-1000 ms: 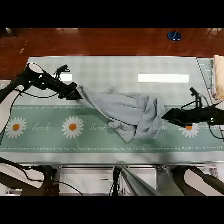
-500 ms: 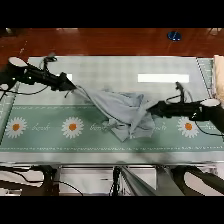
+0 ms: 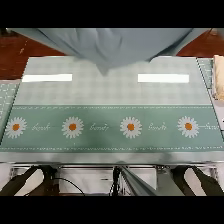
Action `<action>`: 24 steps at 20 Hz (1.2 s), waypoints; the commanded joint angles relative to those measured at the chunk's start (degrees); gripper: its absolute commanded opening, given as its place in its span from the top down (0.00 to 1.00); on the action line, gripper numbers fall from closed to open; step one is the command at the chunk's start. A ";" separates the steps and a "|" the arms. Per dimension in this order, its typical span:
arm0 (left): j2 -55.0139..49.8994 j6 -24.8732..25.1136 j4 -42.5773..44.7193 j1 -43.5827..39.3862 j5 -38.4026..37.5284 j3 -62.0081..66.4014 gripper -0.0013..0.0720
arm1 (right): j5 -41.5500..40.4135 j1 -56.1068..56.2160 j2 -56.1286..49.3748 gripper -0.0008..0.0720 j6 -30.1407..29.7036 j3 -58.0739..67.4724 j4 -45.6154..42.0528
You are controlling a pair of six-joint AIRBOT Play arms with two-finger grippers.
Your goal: Fold the shirts.
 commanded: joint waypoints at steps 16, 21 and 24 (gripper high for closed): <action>29.27 -19.17 6.91 4.42 -32.20 -13.66 0.96 | 41.86 -2.03 -0.13 0.97 17.99 21.99 -47.08; 34.75 -14.36 2.54 3.91 -19.85 -50.03 0.96 | 29.94 18.95 -1.68 0.97 19.91 -4.83 -64.22; 32.63 -6.16 -0.61 -0.61 -1.62 -62.23 0.96 | 8.13 28.44 -10.03 0.97 19.06 -10.64 -67.19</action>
